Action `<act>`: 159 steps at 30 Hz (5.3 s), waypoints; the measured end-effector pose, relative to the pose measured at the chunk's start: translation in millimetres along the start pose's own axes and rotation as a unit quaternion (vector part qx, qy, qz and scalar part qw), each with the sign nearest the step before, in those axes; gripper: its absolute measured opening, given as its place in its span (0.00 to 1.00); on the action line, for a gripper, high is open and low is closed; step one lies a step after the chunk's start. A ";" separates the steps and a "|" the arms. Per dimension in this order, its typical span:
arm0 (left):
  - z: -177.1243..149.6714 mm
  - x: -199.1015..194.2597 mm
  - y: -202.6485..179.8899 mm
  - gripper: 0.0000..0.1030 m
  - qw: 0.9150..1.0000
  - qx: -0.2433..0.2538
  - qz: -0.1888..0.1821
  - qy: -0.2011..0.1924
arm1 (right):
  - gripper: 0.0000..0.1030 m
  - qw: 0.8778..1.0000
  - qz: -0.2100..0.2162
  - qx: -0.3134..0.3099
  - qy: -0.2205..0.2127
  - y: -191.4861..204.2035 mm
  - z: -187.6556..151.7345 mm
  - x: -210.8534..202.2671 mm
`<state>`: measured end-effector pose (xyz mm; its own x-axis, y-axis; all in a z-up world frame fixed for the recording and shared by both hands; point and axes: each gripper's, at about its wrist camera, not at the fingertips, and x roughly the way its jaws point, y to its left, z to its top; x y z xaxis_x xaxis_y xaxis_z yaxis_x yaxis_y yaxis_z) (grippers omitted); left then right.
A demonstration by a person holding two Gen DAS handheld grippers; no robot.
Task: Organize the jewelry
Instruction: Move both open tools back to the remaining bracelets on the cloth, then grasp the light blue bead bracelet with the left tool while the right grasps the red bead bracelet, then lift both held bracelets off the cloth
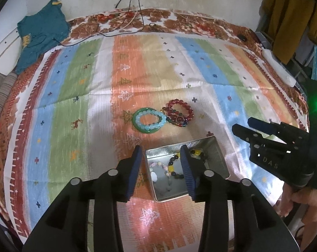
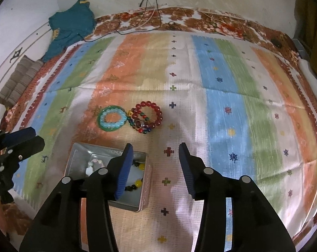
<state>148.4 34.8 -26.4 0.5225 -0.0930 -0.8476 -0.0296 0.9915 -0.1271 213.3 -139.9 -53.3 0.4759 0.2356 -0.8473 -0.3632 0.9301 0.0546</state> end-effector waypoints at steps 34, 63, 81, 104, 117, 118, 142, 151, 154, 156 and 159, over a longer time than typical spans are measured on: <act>21.3 53.8 -3.8 0.56 0.998 0.028 0.026 0.047 | 0.72 0.999 -0.022 -0.003 0.030 -2.7 28.4 42.7; 35.1 126.7 5.7 0.56 0.992 0.046 0.024 0.115 | 0.72 0.996 -0.027 -0.024 0.085 6.9 47.9 106.8; 47.1 154.6 -2.7 0.56 0.989 0.080 0.016 0.122 | 0.71 0.994 -0.037 -0.013 0.106 0.3 57.9 139.0; 49.6 184.2 2.3 0.20 0.986 0.093 0.007 0.135 | 0.35 0.991 -0.030 -0.025 0.131 1.2 57.0 175.3; 53.9 182.3 7.4 0.00 0.989 0.077 0.030 0.126 | 0.14 0.992 -0.027 -0.048 0.114 6.8 54.3 177.8; 55.1 180.3 7.3 0.00 0.989 0.076 0.028 0.123 | 0.14 0.992 -0.024 -0.046 0.112 7.0 54.6 175.9; 59.1 176.1 0.9 0.36 0.989 0.068 0.006 0.127 | 0.14 0.997 -0.003 -0.051 0.064 17.6 67.2 124.3; 50.8 192.5 -5.5 0.22 0.987 0.089 0.016 0.136 | 0.14 0.996 -0.007 -0.049 0.068 14.9 65.4 127.3; 53.6 185.7 -4.9 0.14 0.988 0.087 0.012 0.128 | 0.14 0.996 -0.007 -0.049 0.068 15.1 65.7 127.6; 56.3 181.0 -3.6 0.11 0.989 0.081 0.010 0.122 | 0.14 0.996 -0.008 -0.052 0.068 15.3 65.3 127.9; 58.6 176.5 -1.4 0.10 0.990 0.072 0.013 0.119 | 0.14 0.996 -0.012 -0.056 0.069 16.2 63.7 128.2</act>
<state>290.6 22.4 -145.6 0.3077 -0.0684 -0.9490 0.0909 0.9950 -0.0423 319.5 -76.7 -127.4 0.3737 0.1658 -0.9126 -0.4443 0.8957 -0.0193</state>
